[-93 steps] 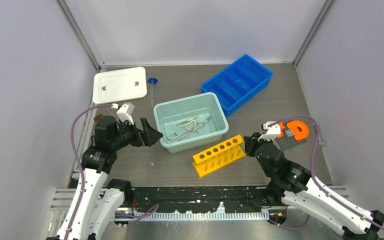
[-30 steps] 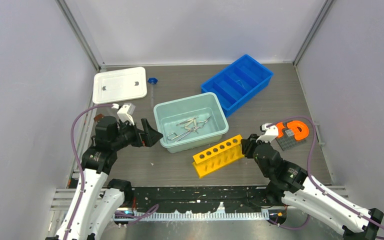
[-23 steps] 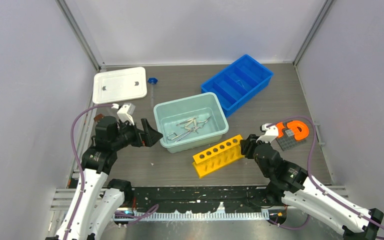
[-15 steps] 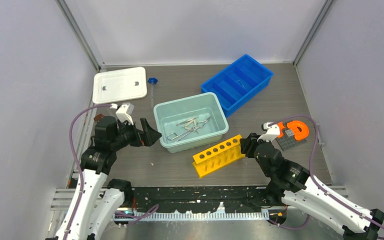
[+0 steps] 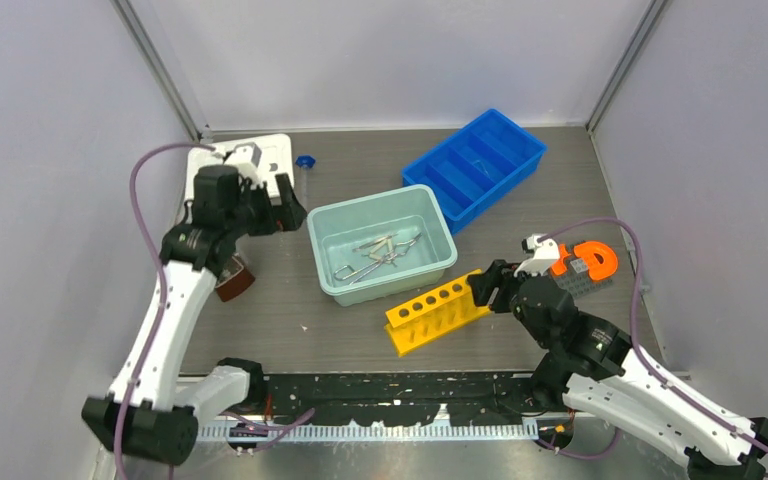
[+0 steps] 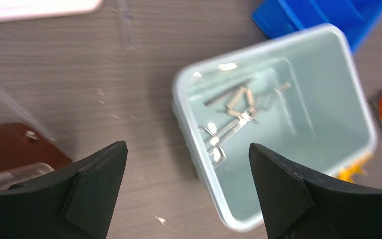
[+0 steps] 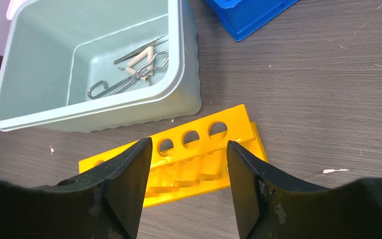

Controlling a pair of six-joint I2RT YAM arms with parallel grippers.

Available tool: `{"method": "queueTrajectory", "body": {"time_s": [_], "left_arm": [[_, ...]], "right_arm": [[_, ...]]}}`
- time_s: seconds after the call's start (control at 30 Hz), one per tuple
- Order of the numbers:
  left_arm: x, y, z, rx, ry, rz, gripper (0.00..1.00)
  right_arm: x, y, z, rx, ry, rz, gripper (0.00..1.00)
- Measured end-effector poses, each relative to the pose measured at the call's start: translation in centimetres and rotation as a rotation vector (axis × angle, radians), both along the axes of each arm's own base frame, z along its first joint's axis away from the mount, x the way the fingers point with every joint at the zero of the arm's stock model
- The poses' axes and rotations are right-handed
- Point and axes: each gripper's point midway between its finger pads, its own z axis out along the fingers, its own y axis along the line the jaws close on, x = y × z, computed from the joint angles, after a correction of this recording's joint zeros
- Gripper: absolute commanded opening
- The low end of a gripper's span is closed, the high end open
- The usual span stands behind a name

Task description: Organize the chemistry lab equipment

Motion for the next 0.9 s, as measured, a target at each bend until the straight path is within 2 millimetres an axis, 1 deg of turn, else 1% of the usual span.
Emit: {"method": "queueTrajectory", "body": {"time_s": [0.03,0.1,0.13,0.2,0.27,0.33,0.4,0.5,0.57,0.67,0.83,0.9], "left_arm": [[1.3,0.5,0.0,0.035,0.013,0.023,0.91],[3.8,1.4,-0.4,0.103,0.05,0.073,0.87],[5.0,1.9,-0.8,0.136,0.073,0.096,0.85],[7.3,2.9,-1.7,0.179,0.12,0.146,0.8],[9.5,4.1,-2.8,0.202,0.165,0.199,0.74],[11.2,5.6,-4.3,0.213,0.213,0.263,0.76],[12.2,7.1,-5.9,0.228,0.256,0.322,0.75],[13.0,9.5,-8.4,0.257,0.322,0.429,0.74],[13.2,11.1,-9.5,0.278,0.348,0.503,0.74],[13.5,13.6,-10.3,0.291,0.371,0.601,0.76],[14.5,19.1,-10.9,0.252,0.401,0.76,0.76],[14.5,20.6,-11.7,0.231,0.424,0.793,0.76]], "right_arm": [[-0.1,0.2,0.1,0.002,0.002,0.012,0.71],[-0.3,0.3,0.1,0.005,0.006,0.026,0.82],[-0.3,0.4,0.1,0.005,0.007,0.031,0.93],[-0.5,0.4,0.1,0.009,0.009,0.038,0.99],[-0.7,0.1,0.4,0.023,0.002,0.036,0.99],[-0.9,-0.1,0.7,0.043,-0.006,0.03,1.0],[-1.2,-0.5,1.3,0.081,-0.017,0.017,1.0],[-1.6,-0.8,2.1,0.146,-0.032,0.003,1.0],[-1.8,-1.0,2.6,0.188,-0.041,-0.002,1.0],[-2.1,-1.1,2.8,0.218,-0.048,0.001,1.0],[-2.4,-1.3,2.7,0.219,-0.049,0.006,0.99],[-2.4,-1.4,2.6,0.212,-0.05,0.007,0.99]]}}
